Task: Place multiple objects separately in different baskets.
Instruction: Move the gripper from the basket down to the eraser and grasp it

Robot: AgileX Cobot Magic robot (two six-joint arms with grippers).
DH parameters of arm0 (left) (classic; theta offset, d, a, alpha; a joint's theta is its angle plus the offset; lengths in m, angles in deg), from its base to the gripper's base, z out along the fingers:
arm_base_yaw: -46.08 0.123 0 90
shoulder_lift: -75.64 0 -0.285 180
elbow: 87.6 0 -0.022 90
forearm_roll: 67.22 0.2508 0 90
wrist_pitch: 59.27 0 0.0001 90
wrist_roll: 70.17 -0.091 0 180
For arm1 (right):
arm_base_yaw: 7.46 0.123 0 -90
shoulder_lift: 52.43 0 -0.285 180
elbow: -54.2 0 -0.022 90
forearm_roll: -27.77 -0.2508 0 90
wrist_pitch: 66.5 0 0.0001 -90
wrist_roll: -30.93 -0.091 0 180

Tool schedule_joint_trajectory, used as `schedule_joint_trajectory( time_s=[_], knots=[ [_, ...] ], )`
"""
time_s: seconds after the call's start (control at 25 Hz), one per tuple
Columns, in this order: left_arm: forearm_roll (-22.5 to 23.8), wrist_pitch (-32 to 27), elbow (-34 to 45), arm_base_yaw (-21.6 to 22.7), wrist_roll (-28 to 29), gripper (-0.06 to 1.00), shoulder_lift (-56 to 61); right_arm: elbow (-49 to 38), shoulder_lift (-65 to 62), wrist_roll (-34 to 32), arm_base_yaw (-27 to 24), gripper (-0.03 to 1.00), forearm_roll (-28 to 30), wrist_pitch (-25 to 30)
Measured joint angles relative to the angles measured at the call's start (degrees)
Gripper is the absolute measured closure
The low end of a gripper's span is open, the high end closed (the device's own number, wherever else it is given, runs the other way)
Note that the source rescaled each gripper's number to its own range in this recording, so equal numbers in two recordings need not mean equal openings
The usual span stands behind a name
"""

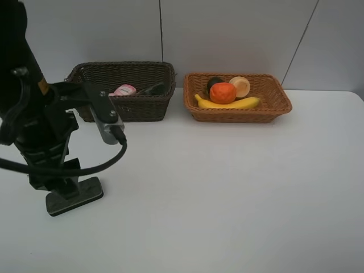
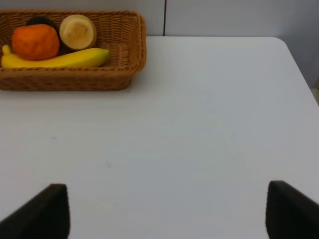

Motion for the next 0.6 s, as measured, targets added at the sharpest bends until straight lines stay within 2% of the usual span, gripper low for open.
schedule_joint_trajectory(
  time_s=[0.2,0.32,0.6],
  knots=[
    [0.1,12.0,7.8,4.5,-4.9,-0.06,-0.1,0.0,0.0,0.0,0.0,-0.02,0.0,0.0],
    [1.1,17.2,9.9,5.1,-7.3,-0.06,-0.1,0.0,0.0,0.0,0.0,-0.02,0.0,0.0],
    [2.8,20.3,10.4,5.1,-11.1,-0.06,-5.5,0.0,0.0,0.0,0.0,-0.03,0.0,0.0]
  ],
)
